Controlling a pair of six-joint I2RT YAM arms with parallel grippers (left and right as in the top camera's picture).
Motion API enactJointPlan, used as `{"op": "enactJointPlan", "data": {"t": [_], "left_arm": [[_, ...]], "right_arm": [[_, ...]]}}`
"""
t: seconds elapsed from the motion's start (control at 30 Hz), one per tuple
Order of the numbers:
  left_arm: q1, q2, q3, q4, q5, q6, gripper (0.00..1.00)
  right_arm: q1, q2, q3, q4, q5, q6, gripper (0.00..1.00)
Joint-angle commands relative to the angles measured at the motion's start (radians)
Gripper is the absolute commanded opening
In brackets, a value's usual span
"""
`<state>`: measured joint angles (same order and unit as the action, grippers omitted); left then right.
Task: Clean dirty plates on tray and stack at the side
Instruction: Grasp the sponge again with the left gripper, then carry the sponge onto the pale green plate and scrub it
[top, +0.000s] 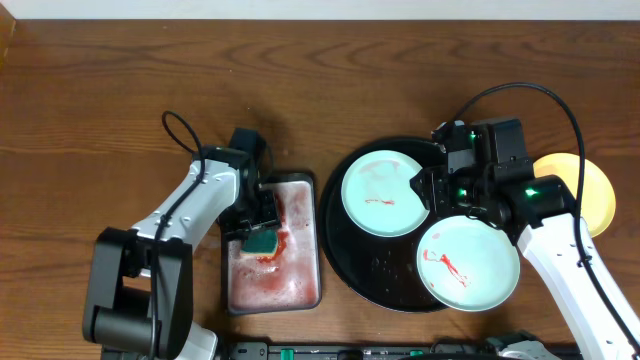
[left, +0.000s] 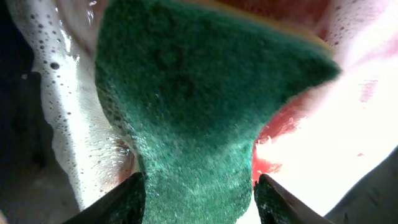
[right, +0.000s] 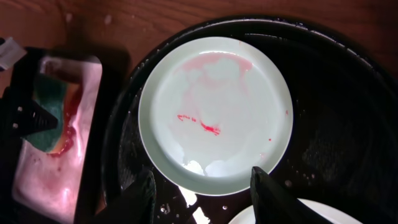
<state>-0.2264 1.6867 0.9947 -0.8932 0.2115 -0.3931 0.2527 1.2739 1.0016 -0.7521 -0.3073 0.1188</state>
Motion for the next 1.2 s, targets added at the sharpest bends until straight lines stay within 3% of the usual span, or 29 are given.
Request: {"op": "enactJointPlan", "data": {"t": [0.0, 0.1, 0.23, 0.3, 0.4, 0.43, 0.67, 0.93, 1.17], "left_arm": [[-0.001, -0.014, 0.016, -0.001, -0.064, 0.003, 0.59], [-0.001, -0.014, -0.003, 0.04, -0.097, 0.003, 0.59], [-0.002, -0.007, -0.087, 0.16, -0.088, -0.013, 0.52], [-0.002, -0.002, -0.126, 0.208, -0.06, -0.012, 0.4], [-0.002, 0.0, -0.138, 0.218, -0.054, -0.012, 0.1], [-0.002, -0.002, -0.135, 0.217, -0.053, -0.012, 0.08], [-0.002, -0.006, -0.023, 0.092, -0.04, -0.011, 0.07], [-0.019, -0.006, 0.267, -0.148, 0.007, 0.046, 0.08], [-0.099, -0.006, 0.374, -0.078, 0.192, 0.033, 0.07]], "right_arm": [[-0.01, -0.006, 0.018, -0.004, -0.012, 0.008, 0.47], [-0.01, -0.006, 0.018, -0.004, -0.012, 0.008, 0.47], [-0.01, -0.006, 0.018, -0.013, -0.01, 0.008, 0.45], [-0.013, -0.005, 0.018, -0.028, 0.004, 0.027, 0.44], [-0.021, 0.002, 0.017, -0.063, 0.046, 0.092, 0.43], [-0.03, 0.009, 0.017, -0.07, 0.045, 0.09, 0.43], [-0.112, 0.11, 0.017, -0.064, 0.043, 0.079, 0.42], [-0.149, 0.303, 0.017, 0.002, -0.007, -0.026, 0.38], [-0.148, 0.439, 0.017, 0.16, 0.041, -0.03, 0.29]]}}
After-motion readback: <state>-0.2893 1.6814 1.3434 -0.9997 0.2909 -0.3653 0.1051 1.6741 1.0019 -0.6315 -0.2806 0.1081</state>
